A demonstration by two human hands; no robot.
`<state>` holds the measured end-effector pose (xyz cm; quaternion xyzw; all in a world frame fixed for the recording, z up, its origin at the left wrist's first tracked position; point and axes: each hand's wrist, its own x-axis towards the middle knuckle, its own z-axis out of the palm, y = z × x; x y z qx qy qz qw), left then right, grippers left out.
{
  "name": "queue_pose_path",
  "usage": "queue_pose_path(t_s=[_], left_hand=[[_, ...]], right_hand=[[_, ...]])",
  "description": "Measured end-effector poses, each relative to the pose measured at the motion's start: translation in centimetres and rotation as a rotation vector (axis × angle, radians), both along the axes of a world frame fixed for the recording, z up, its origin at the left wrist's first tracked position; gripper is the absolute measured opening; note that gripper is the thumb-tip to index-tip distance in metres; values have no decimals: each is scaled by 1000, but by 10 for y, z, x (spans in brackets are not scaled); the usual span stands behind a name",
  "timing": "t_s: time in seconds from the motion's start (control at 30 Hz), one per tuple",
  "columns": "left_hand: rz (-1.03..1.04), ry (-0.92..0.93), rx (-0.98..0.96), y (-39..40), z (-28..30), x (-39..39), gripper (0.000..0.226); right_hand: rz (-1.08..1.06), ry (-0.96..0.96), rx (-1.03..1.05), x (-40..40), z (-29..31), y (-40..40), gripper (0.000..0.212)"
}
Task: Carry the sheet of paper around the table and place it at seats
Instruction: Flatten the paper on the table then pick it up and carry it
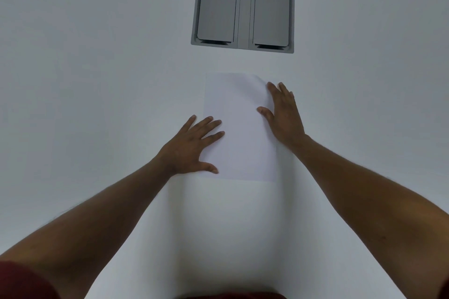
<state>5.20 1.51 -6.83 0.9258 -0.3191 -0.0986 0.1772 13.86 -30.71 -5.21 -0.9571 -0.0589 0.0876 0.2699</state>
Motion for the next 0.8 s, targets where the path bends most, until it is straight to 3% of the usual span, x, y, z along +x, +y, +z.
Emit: queue_pose_path(t_s=[0.13, 0.27, 0.4, 0.5, 0.67, 0.8], left_hand=[[4, -14, -5, 0, -1, 0, 110], [5, -16, 1, 1, -2, 0, 111], [5, -14, 8, 0, -2, 1, 112], [-1, -14, 14, -2, 1, 0, 112], [23, 58, 43, -3, 7, -4, 111], [285, 95, -128, -12, 26, -12, 87]], right_hand=[[-174, 44, 189, -6, 15, 7, 76], [-480, 176, 438, -21, 32, 10, 79], [-711, 279, 600, -44, 28, 2, 68], [-764, 350, 624, -65, 26, -2, 49], [-799, 389, 592, -74, 21, 0, 39], [-786, 412, 650, -71, 30, 0, 35]])
